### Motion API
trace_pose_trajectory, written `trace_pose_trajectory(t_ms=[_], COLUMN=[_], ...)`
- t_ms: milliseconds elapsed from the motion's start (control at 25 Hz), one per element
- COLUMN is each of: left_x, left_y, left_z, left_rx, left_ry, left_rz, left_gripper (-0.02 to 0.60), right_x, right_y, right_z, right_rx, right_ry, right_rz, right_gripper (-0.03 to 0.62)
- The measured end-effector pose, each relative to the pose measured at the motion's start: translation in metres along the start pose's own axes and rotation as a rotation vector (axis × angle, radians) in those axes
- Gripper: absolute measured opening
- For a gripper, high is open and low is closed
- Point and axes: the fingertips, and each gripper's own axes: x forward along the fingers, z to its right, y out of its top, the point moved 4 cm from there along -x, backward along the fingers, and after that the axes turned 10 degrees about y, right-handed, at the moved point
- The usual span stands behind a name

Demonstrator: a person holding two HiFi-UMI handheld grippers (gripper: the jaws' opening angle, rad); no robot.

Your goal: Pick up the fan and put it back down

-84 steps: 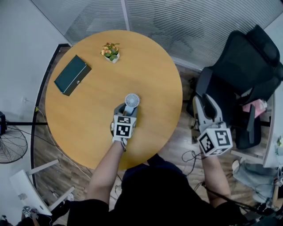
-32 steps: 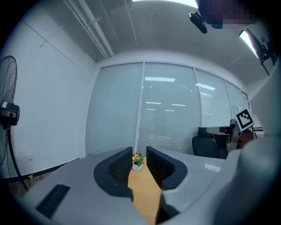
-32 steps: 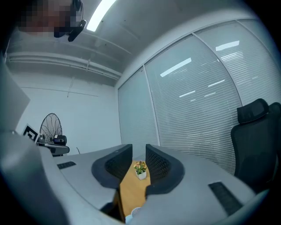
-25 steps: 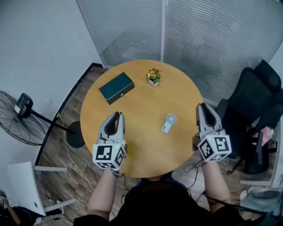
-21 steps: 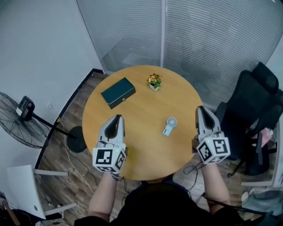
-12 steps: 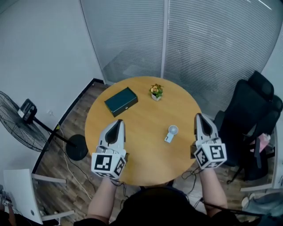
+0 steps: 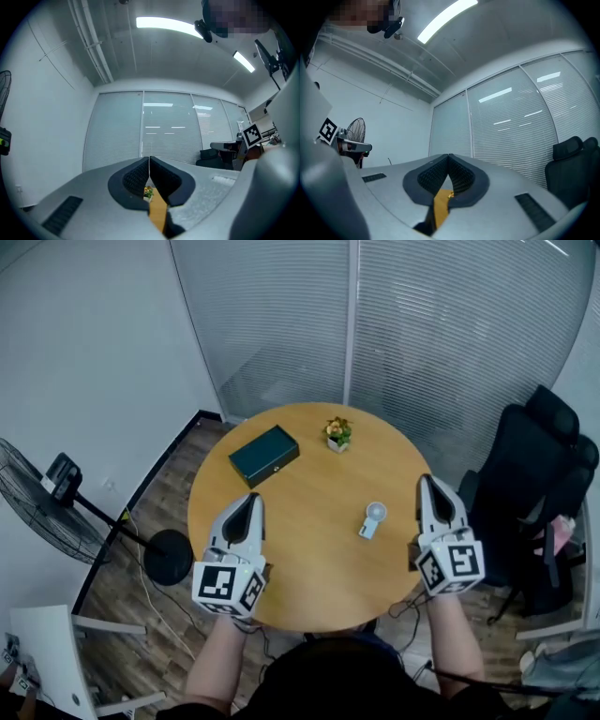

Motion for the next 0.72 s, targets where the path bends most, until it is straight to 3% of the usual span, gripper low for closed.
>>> trace_pose_trajectory(t_ms=[720], left_x=[0.000], left_y=[-0.011], left_z=[-0.034], left_rx=[-0.039], left_ry=[0.016], left_rz=[-0.006], left_gripper=[0.011], right_x=[0.021], right_y=[-0.010], right_z=[-0.024], right_rx=[-0.016], right_ry=[0.015], right_rz=[-0.037], right_gripper=[0.005])
